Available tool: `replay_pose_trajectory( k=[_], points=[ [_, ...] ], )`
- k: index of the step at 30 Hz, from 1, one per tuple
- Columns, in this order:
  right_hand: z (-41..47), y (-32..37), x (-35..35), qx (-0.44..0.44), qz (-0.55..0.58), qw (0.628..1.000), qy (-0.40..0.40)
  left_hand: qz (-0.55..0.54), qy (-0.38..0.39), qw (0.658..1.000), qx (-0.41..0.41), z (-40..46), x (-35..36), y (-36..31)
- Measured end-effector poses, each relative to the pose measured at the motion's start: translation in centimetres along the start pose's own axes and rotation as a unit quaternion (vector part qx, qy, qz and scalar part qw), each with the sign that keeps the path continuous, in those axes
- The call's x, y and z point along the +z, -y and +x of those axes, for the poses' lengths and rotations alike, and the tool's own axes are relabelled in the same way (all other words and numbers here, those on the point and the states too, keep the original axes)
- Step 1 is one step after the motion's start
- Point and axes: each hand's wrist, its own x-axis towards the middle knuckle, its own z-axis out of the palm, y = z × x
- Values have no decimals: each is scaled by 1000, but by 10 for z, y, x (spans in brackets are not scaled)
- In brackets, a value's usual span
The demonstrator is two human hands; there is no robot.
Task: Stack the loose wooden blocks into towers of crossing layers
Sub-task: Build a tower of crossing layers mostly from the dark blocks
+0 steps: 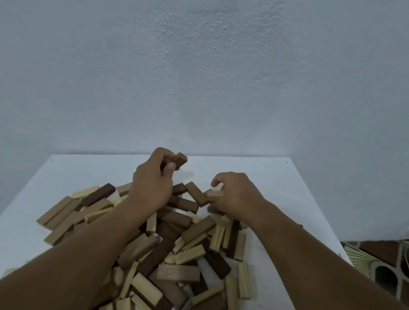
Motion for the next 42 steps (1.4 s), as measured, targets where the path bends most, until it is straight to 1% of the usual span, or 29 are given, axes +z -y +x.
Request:
replay_pose_trajectory(
  k=[2,3,7,10,11,13,15,18,20,23,25,27,30,32,34,37,40,42],
  points=[
    [1,5,4,3,-10,1000,-24,-7,4,1000,0,-11,-11,-3],
    [1,7,4,4,6,999,-40,-11,6,1000,0,-17,-15,-5],
    [-22,10,-7,13,138,985,-101,-50,4,999,3,-46,-28,-26],
    [-61,6,-25,26,192,976,-101,-128,39,991,-30,-75,-28,-52],
    [-77,3,-29,29,190,976,-100,-142,54,988,-36,-86,-26,-59],
    [-111,-7,-34,40,159,981,-105,-123,74,990,-13,-106,-19,-72],
    [-146,-23,-32,63,139,984,-95,-113,113,987,-2,-130,-7,-81],
    [-188,-49,-22,106,87,986,-91,-54,136,989,34,-165,15,-88],
    [-207,-62,-14,129,69,984,-100,-51,158,986,25,-184,32,-93],
    [-225,-74,-6,132,87,980,-124,-44,190,981,-1,-201,53,-103],
    [-235,-79,-6,127,112,974,-148,-54,177,983,-16,-209,63,-108],
    [-244,-83,-11,125,114,970,-173,-51,135,989,-26,-212,68,-109],
    [-251,-90,-15,116,91,973,-176,-26,95,994,-43,-208,65,-108],
    [-250,-94,-14,93,58,978,-180,-7,91,994,-53,-204,62,-108],
    [-247,-97,-12,93,34,978,-185,3,90,994,-68,-200,62,-106],
    [-241,-100,-8,118,63,971,-198,9,101,992,-81,-197,65,-105],
    [-238,-100,-5,107,79,969,-210,38,126,989,-66,-196,69,-107],
    [-238,-100,-4,100,88,969,-207,58,136,988,-37,-196,71,-106]
  ],
)
